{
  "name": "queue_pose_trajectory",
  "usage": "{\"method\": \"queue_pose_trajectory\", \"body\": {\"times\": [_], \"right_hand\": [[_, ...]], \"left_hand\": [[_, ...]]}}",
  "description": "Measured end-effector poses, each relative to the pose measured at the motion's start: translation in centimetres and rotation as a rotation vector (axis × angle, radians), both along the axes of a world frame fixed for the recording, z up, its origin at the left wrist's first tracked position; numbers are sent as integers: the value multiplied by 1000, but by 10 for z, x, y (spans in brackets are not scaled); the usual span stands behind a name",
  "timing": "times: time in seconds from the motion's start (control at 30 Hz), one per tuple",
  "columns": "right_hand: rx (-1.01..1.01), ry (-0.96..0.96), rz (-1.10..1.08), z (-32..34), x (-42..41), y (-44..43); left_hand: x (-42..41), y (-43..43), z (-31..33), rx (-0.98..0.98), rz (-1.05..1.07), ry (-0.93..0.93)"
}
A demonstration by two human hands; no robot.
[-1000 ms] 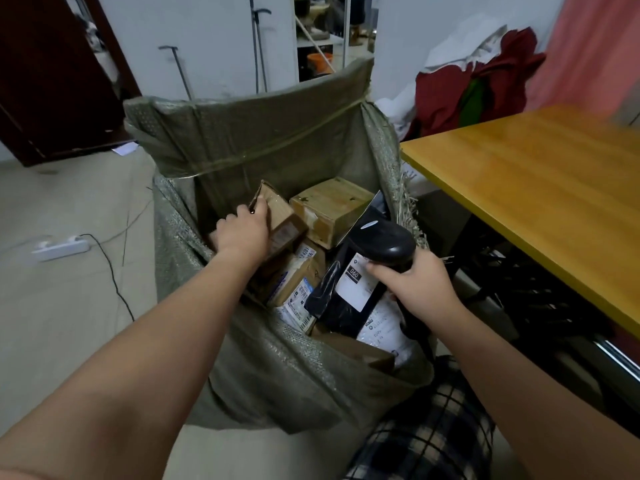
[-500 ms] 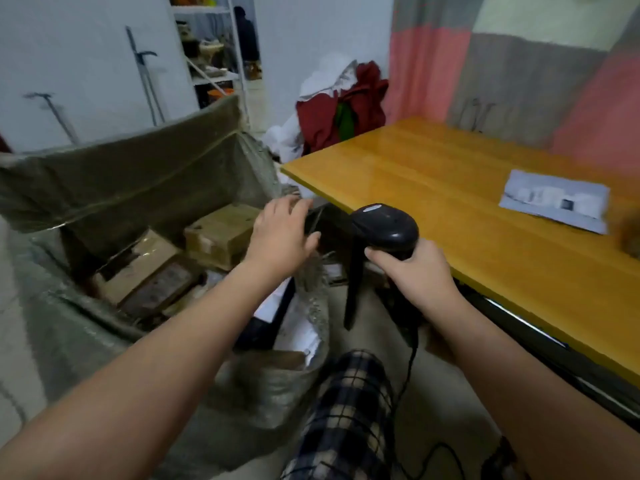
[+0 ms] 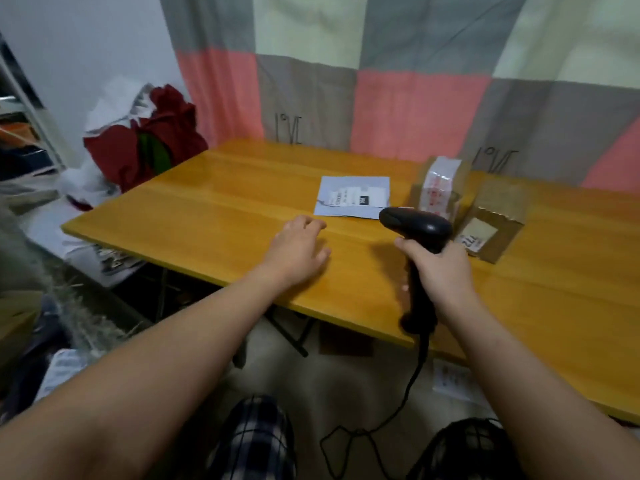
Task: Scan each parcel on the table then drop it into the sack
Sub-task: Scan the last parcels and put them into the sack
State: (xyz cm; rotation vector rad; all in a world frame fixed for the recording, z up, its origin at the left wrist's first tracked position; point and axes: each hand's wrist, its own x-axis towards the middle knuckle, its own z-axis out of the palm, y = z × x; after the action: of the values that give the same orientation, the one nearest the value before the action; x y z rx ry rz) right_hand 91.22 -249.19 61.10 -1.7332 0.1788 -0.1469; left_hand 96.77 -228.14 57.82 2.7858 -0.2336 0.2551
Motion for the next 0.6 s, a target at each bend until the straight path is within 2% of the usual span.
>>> {"method": "queue_pose_trajectory", "body": {"times": [0.1, 0.2, 0.33, 0.47, 0.6], "right_hand": [[-6, 20, -36, -3, 17, -9], [8, 58, -37, -10, 29, -11], [18, 83, -25, -16, 35, -10], [-12, 79, 4, -16, 40, -7], [-48, 76, 62, -12, 37, -3]], "left_hand": [[49, -27, -3, 48, -13, 71], [94, -41, -9, 211, -20, 131], [131, -34, -17, 375, -54, 309], [124, -21, -19, 300, -121, 301], [77, 6, -18, 190, -203, 247]]}}
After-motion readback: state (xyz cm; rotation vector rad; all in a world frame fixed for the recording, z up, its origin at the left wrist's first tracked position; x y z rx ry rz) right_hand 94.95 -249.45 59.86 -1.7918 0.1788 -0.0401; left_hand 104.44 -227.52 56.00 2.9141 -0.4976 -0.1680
